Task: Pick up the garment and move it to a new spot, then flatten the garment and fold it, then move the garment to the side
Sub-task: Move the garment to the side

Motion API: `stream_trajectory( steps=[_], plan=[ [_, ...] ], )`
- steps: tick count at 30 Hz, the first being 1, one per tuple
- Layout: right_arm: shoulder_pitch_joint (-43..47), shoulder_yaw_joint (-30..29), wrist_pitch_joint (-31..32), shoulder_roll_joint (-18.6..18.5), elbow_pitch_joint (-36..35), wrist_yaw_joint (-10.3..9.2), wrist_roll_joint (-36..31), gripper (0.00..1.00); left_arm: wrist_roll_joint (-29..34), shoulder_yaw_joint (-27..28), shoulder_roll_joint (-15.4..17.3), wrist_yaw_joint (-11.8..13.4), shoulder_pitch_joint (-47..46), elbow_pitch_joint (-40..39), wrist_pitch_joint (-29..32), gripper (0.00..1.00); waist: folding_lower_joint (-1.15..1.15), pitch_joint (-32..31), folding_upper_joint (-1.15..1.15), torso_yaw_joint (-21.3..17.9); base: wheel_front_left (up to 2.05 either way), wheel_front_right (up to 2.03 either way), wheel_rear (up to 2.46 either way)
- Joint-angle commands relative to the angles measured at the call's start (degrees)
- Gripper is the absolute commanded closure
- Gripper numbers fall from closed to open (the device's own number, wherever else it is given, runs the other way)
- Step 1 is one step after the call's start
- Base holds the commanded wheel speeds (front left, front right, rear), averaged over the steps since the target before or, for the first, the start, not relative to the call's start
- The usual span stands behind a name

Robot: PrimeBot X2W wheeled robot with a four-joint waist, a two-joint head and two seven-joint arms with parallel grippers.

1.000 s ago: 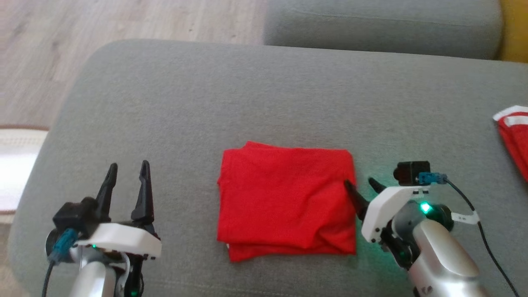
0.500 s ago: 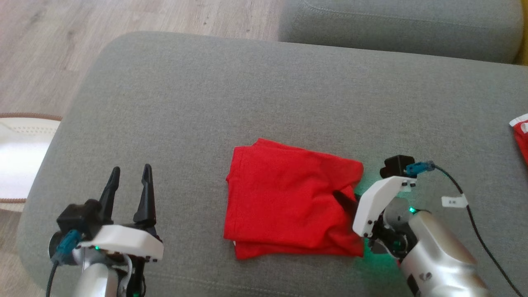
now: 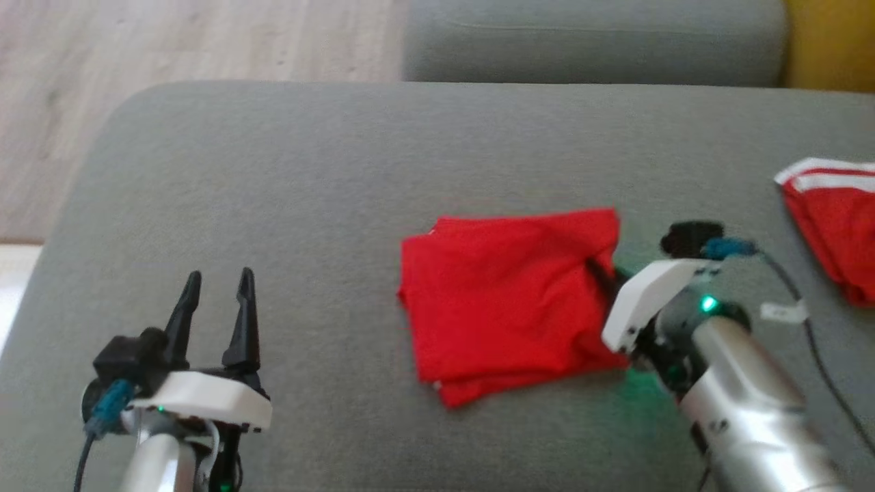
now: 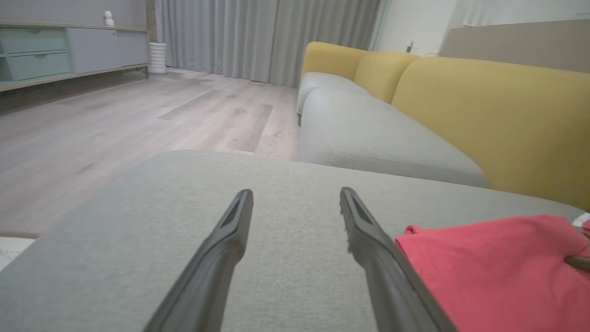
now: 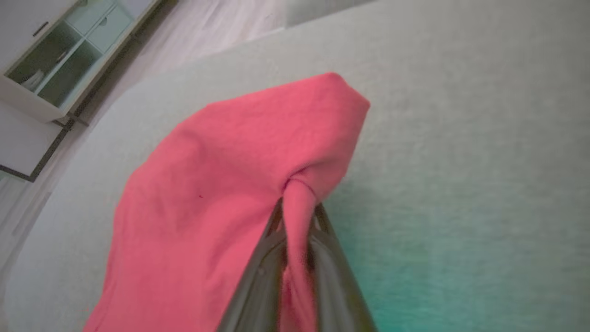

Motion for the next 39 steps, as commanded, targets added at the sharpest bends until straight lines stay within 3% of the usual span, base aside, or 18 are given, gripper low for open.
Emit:
stream_trajectory(
  steps=[1, 11, 20, 30, 39],
  plan=[
    [-2.99, 0.29, -0.79, -1.03, -2.42, -0.04, -0.57, 1.00, 0.63, 0.98, 0.08, -0.36, -3.35, -2.39, -0.70, 0.00, 0.00, -0.22, 0.00, -3.32, 0.00, 0.00, 0.00],
    [-3.52, -1.09, 0.27, -3.46, -6.63, -0.04, -0.64, 1.00, 0.41, -3.24, -0.58, -1.75, -6.07, -1.69, -0.70, 0.00, 0.00, 1.61, 0.00, -14.93, 0.00, 0.00, 0.00],
    [-2.53, -2.22, 0.76, -2.77, -9.97, -0.04, -1.15, 1.00, 0.69, -5.14, -0.79, -2.06, -8.35, -1.06, -0.70, 0.00, 0.00, 3.33, 0.00, -21.30, 0.00, 0.00, 0.00],
    [-4.89, -2.46, 2.48, -4.64, -13.01, -0.04, -2.13, 1.00, 1.34, -6.03, -0.41, -2.19, -10.09, -0.87, -0.70, 0.00, 0.00, 6.56, 0.00, -21.43, 0.00, 0.00, 0.00],
    [-17.08, 0.19, 9.50, -17.14, -15.15, -0.04, -5.07, 1.00, 1.87, -7.00, 1.87, -2.39, -13.92, -1.16, 0.15, 0.00, 0.00, 14.94, 0.00, -16.69, 0.00, 0.00, 0.00]
  ],
)
